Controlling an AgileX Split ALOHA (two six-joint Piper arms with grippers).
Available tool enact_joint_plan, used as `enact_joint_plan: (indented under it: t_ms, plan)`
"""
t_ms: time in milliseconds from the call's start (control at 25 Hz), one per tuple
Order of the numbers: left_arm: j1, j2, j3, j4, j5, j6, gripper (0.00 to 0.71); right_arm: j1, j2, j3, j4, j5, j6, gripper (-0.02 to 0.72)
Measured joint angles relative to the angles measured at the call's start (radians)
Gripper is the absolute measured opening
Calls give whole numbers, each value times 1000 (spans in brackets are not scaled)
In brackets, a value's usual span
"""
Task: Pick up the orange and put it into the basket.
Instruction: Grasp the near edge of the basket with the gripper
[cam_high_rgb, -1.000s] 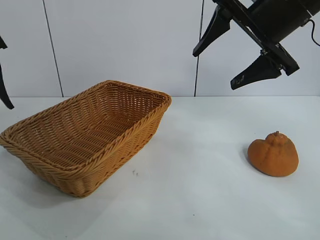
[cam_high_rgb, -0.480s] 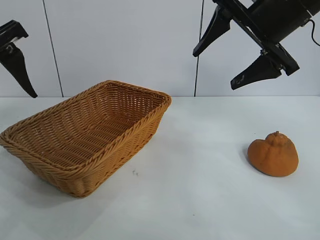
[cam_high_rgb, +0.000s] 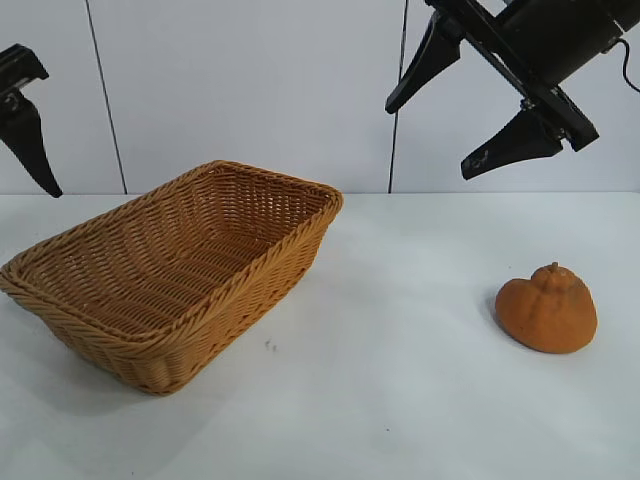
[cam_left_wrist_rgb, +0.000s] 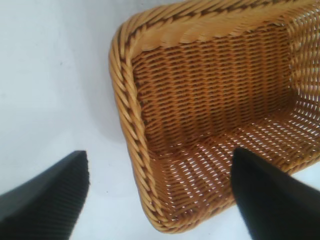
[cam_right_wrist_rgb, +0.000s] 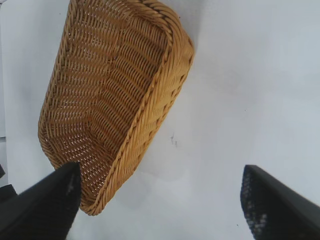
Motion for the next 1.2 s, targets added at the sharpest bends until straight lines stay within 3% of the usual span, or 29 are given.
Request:
enact_joint_plan:
  t_ms: [480,760,880,960,1000,1040,1200]
  plan:
    - [-8,306,1,-3,-183,-23,557,0,0,0,0,0,0,596]
    - [-8,350,4,-6,-222,-30,544,0,0,0,0,0,0,596]
    - [-8,350,4,-6,-216,-52,395,0,0,0,0,0,0,596]
    - [-8,350,4,-6,-203,-56,192,0,0,0,0,0,0,596]
    - [-8,350,4,-7,-200,-59,125,0,0,0,0,0,0,596]
    - [-8,350,4,-15,-201,-67,90,0,0,0,0,0,0,596]
    - [15,350,-42,-22,-130,-17,85,0,0,0,0,3,0,596]
